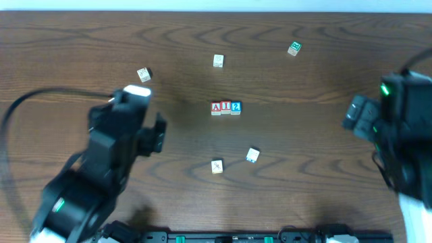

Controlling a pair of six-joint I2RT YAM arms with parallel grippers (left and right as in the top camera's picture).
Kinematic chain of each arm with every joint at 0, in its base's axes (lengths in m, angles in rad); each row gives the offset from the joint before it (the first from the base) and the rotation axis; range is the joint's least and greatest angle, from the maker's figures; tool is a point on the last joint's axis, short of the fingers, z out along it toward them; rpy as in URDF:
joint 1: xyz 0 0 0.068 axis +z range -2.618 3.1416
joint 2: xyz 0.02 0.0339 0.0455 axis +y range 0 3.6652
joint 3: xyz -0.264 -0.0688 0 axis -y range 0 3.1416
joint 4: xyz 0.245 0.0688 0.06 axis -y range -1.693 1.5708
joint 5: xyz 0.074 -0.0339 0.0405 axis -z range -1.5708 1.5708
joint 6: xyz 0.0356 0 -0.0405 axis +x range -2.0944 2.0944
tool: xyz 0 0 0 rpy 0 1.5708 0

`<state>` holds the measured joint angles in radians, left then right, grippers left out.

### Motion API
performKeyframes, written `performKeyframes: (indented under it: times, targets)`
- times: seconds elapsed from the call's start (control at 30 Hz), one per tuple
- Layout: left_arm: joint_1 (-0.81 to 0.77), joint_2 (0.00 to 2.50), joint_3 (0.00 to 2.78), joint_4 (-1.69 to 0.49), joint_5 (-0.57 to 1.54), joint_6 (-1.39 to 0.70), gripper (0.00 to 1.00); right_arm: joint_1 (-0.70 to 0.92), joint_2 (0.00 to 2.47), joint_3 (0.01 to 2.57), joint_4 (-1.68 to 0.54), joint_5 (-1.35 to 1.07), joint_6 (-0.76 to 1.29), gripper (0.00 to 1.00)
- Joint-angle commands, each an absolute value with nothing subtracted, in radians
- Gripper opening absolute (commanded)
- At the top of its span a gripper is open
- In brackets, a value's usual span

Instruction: Spell out Ai2

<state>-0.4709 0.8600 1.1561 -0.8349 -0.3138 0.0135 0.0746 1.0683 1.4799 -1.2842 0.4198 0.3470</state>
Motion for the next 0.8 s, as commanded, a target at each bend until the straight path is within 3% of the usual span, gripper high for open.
performKeyframes:
  times: [0.0,0.37,0.77]
  targets:
    - [-0.431,0.736,1.17,-0.849,-0.317,0.027,0.95,0.088,0.954,1.482,-1.287,0.429,0.336,0.99]
    - [-0.383,0.377,1.167,-0.864,-0.317,0.027,0.95,0.084,0.56,1.482,-1.288,0.429,0.336,0.99]
    - [-0.223,0.074,0.946,-0.864,-0.317,0.027,0.95,0.084,0.45,1.291,-1.325,0.429,0.336,0.99]
